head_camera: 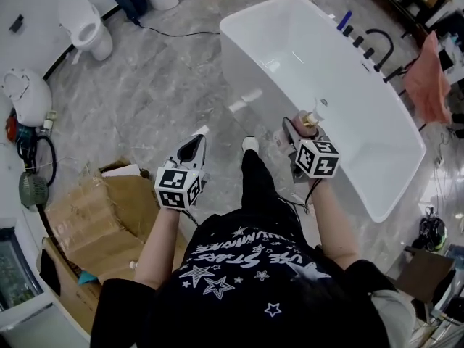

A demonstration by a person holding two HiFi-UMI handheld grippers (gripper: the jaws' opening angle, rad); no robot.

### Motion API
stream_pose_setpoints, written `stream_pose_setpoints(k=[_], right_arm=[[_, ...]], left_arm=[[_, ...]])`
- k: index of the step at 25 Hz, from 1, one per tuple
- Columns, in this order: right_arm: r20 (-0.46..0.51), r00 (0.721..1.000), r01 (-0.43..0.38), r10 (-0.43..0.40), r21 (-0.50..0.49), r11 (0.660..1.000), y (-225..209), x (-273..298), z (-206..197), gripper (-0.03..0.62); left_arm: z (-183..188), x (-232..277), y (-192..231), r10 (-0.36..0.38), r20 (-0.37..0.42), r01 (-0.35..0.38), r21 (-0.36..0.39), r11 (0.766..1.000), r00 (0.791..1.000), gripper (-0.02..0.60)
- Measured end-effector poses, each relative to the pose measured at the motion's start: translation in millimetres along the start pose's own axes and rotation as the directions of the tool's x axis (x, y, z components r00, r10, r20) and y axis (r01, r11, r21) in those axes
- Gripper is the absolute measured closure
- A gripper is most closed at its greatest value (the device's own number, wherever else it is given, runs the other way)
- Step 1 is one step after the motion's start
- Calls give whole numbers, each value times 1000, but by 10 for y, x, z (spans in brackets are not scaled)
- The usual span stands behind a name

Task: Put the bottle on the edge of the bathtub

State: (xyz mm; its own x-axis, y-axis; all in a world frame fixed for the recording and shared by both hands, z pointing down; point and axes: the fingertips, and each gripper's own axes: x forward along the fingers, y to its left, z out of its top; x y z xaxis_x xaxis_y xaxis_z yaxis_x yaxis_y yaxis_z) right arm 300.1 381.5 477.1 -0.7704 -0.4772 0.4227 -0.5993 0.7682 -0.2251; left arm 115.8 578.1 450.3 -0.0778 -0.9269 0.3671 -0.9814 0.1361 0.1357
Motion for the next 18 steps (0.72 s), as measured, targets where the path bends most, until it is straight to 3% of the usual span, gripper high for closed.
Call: stream_pose_setpoints(k=[6, 12, 18], right_arm=[[5, 999, -54, 54, 20, 998, -476, 1284, 639, 373], [15, 998, -53, 53, 16, 998, -1214, 2459, 1372, 373], [28, 999, -23, 22, 35, 999, -1794, 3130, 1868, 373]], left_arm=[[512, 1052, 671, 87, -17, -87, -12, 996, 996, 568], [1178, 2361, 1020, 80, -21, -80, 18, 997, 997, 568], [1687, 3267, 1269, 66, -10, -66, 33, 997, 998, 567]])
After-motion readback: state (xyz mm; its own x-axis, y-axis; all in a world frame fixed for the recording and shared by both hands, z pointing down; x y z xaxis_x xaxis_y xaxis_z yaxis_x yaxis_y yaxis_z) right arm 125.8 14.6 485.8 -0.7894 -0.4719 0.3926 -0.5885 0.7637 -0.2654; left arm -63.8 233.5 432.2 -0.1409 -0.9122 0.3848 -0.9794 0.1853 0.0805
